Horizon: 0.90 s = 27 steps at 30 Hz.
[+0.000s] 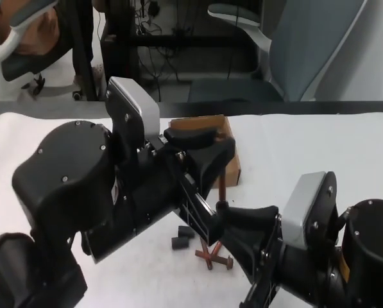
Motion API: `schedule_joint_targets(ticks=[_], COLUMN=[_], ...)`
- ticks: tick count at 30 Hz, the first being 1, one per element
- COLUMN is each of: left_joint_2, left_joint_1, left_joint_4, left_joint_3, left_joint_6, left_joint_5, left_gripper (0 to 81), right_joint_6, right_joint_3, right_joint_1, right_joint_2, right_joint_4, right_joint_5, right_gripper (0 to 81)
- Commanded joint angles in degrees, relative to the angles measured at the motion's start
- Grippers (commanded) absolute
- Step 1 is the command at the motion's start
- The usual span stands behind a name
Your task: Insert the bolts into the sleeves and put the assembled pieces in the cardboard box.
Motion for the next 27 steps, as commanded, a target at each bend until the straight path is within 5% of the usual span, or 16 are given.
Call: schedule_joint_targets(ticks=[1,27], left_joint_2=[-0.2,-0.2], left_joint_1=[-0.59,-0.61], left_joint_4=[-2.03,0.58], left_joint_3=[-0.03,-0.03], left_joint_6=[-0.89,-0.88], left_joint_5=[0.08,0.06], left_gripper=[1.8,1.8], right_joint_6=[0.42,0.44], right_joint_3=[-0.13,-0.28], right_joint_1=[0.17,0.71], right_joint_2=[-0.18,-0.18], right_joint_4=[-1.41,-7.75], right_joint_5=[1.79,2.26], right_gripper=[0.4,0.4])
